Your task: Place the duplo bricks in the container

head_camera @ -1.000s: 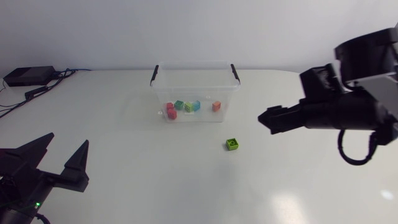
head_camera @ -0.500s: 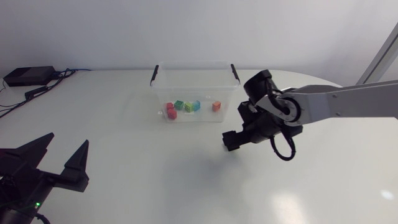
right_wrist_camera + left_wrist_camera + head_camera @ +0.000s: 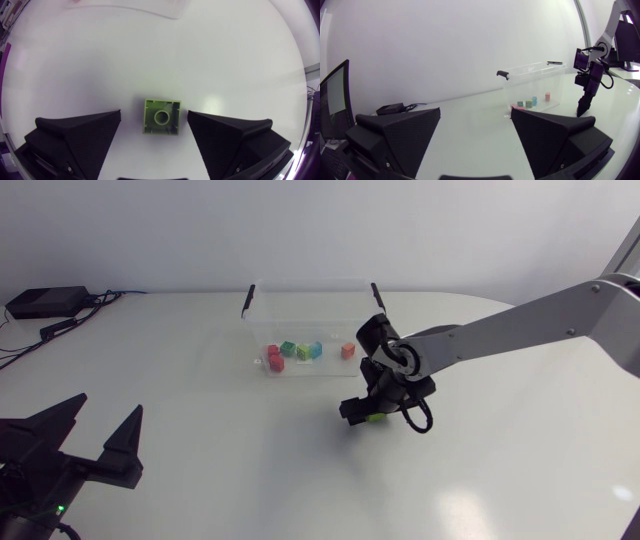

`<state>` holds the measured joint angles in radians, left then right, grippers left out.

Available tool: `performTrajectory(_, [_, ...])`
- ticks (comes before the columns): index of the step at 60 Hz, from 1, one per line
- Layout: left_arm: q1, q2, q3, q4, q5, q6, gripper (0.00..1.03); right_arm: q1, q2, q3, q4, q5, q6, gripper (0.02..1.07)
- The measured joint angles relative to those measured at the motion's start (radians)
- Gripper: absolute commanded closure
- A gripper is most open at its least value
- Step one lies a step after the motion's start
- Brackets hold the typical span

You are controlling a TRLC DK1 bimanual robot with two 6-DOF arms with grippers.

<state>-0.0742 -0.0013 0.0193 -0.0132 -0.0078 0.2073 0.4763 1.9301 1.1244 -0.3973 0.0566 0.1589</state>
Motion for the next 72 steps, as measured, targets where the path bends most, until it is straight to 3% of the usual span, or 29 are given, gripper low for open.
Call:
performTrajectory(5, [0.0,0.0,0.0,0.0,0.0,0.0,0.05,-0.008,0.0,0.007,0.0,0.0,0.0,0.32])
performTrajectory(12, [0.0,0.0,0.0,0.0,0.0,0.0,0.05,-0.03,0.0,0.009,0.001,-0.003,0.0,0.71])
performTrajectory(25, [0.0,0.0,0.0,0.0,0.0,0.0,0.05,-0.04,0.0,0.009,0.001,0.001,-0.001,0.93])
performTrajectory(42, [0.0,0.0,0.0,0.0,0.0,0.0,0.05,-0.039,-0.024,0.006,0.003,0.001,-0.002,0.97])
performTrajectory(61, [0.0,0.0,0.0,0.0,0.0,0.0,0.05,-0.014,-0.334,0.023,-0.047,0.046,-0.002,0.98])
performTrajectory(72, [0.0,0.0,0.0,0.0,0.0,0.0,0.05,0.001,-0.396,0.106,-0.043,0.062,-0.002,0.98])
